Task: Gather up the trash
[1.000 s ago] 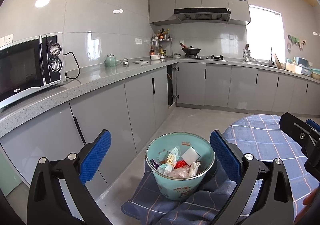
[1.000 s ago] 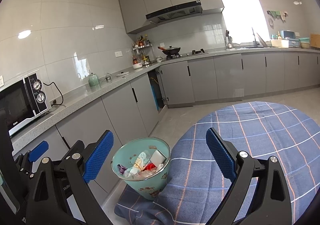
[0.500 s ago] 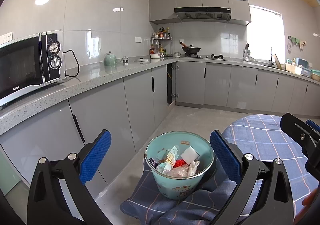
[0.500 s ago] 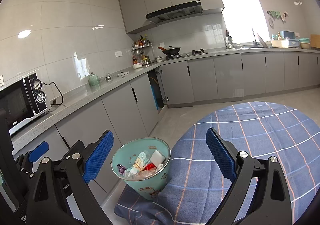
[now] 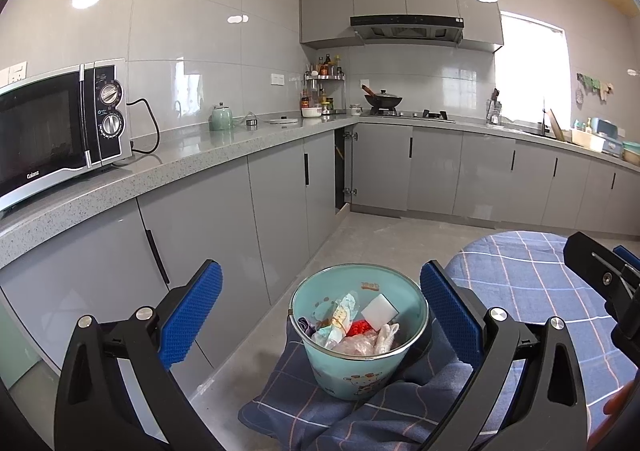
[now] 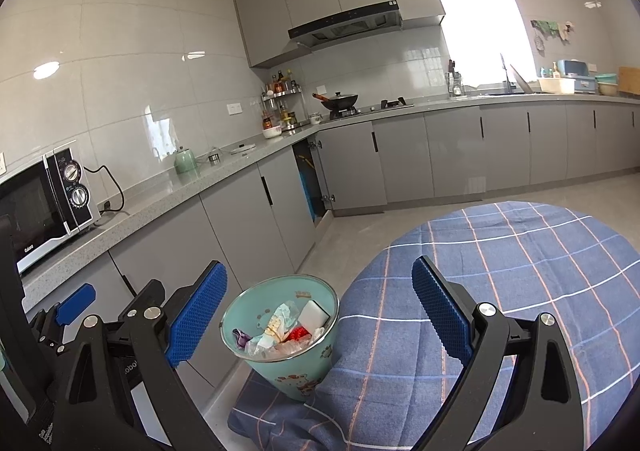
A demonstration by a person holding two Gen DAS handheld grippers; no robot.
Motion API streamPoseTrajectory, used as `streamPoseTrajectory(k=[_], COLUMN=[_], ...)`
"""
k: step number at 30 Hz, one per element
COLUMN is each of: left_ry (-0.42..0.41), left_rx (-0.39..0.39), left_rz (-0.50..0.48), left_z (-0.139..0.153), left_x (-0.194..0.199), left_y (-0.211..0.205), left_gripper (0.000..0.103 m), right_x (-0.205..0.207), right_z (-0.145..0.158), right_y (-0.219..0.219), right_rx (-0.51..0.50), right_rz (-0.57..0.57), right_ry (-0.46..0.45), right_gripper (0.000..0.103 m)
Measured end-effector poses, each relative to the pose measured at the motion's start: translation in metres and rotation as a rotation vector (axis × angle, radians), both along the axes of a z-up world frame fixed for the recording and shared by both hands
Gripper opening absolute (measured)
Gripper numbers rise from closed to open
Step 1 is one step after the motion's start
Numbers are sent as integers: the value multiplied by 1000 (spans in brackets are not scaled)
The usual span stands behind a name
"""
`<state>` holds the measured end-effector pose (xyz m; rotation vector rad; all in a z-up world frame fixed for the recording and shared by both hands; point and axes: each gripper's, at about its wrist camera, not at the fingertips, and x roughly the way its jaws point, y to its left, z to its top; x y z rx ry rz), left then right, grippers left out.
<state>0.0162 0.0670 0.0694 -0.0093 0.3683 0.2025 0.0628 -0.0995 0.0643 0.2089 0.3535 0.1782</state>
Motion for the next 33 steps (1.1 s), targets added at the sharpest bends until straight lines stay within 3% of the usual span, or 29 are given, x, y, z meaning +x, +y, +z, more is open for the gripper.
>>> streamPoseTrajectory(k=[6,18,33], left_ry=[-9,28,37], left_rx=[7,-60,-11], left_rz=[15,-29,-11], left_z=[1,-3,-9], left_x=[-1,5,9], left_y=[0,5,-2], left_gripper=[97,97,97], right_x=[-1,0,14], right_z=[-3,-6,-14], right_y=[-2,-2,-16], right_rx=[3,-1,-14], right_rz=[-3,-1,-58], right_ry=[7,13,63], right_gripper=[92,92,95])
